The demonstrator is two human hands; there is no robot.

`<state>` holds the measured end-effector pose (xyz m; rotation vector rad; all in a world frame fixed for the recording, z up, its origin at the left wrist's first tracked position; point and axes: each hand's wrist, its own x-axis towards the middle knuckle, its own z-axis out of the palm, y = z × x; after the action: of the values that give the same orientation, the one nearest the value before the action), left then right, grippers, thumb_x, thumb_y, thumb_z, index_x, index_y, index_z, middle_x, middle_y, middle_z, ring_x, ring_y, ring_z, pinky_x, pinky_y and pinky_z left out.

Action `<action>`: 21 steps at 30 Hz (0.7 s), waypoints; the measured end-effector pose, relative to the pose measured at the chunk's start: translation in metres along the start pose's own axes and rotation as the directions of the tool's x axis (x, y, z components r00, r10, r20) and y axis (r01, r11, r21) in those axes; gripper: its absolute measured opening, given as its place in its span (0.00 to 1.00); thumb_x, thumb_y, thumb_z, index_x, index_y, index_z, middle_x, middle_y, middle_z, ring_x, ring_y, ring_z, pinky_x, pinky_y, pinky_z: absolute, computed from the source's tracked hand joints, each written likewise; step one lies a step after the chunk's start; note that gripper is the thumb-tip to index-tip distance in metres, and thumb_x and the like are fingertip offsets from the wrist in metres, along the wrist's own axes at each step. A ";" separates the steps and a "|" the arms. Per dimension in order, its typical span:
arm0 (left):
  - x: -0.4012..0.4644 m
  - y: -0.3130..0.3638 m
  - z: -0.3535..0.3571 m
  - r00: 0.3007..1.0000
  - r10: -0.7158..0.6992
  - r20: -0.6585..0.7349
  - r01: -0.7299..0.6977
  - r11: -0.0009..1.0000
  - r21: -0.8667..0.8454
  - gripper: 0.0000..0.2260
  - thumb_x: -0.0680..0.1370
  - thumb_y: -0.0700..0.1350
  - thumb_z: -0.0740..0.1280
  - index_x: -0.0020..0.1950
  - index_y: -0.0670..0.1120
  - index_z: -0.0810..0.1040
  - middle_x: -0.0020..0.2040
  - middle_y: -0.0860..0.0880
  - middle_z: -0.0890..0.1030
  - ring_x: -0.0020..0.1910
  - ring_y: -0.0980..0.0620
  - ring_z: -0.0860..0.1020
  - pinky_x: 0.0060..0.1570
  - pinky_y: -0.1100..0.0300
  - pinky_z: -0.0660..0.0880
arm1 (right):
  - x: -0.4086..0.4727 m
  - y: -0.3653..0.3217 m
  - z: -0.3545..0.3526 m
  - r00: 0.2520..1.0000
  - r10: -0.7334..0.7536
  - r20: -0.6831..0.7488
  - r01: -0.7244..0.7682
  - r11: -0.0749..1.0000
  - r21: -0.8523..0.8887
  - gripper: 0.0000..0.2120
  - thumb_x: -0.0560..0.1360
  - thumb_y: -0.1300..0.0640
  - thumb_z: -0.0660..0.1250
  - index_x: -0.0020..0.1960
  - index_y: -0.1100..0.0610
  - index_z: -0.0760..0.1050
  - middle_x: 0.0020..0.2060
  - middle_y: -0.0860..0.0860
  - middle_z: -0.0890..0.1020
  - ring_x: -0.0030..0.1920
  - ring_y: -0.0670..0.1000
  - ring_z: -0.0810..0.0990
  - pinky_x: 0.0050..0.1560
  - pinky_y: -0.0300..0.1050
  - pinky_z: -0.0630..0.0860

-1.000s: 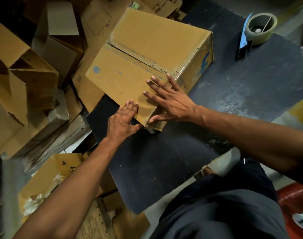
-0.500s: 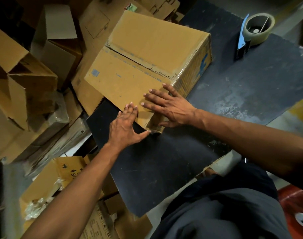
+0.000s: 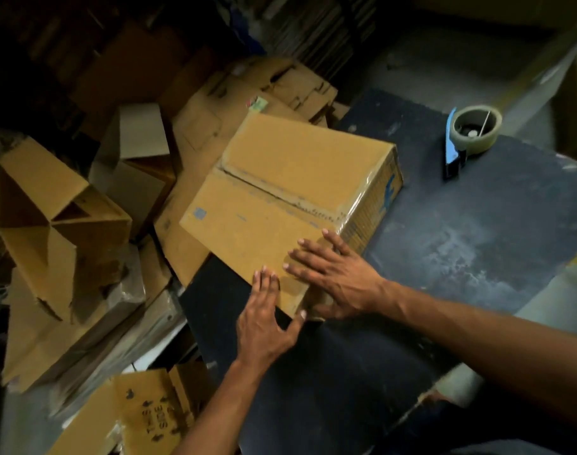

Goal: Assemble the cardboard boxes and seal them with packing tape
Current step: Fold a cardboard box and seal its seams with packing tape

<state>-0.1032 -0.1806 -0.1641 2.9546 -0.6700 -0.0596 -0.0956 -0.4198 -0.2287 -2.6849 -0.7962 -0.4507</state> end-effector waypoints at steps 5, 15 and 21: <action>0.002 -0.026 -0.008 0.985 0.160 0.063 -0.159 0.987 -0.015 0.41 0.80 0.71 0.56 0.85 0.45 0.55 0.85 0.48 0.54 0.84 0.51 0.51 0.74 0.45 0.70 | 0.005 -0.005 -0.009 0.997 0.054 0.064 -0.053 0.998 -0.018 0.45 0.75 0.21 0.50 0.82 0.47 0.59 0.82 0.54 0.60 0.83 0.58 0.50 0.79 0.69 0.43; -0.008 -0.008 0.026 0.897 0.358 -0.258 -0.339 0.934 0.115 0.24 0.81 0.49 0.62 0.77 0.44 0.72 0.76 0.44 0.73 0.76 0.43 0.70 0.68 0.27 0.69 | 0.003 -0.014 -0.008 0.994 0.106 -0.024 -0.107 0.992 -0.070 0.39 0.77 0.23 0.53 0.80 0.45 0.65 0.81 0.54 0.63 0.83 0.59 0.47 0.77 0.75 0.48; -0.010 -0.002 0.039 0.842 0.315 -0.438 -0.324 0.944 0.057 0.18 0.83 0.49 0.68 0.70 0.42 0.79 0.70 0.45 0.79 0.72 0.44 0.76 0.68 0.36 0.73 | 0.000 0.049 -0.039 0.989 0.118 0.084 -0.106 0.985 -0.135 0.36 0.79 0.27 0.53 0.82 0.43 0.60 0.81 0.54 0.61 0.83 0.60 0.49 0.76 0.75 0.49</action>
<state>-0.1143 -0.1783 -0.2031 2.6400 -1.0574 0.6127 -0.0764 -0.4735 -0.2028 -2.8722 -0.6556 -0.3654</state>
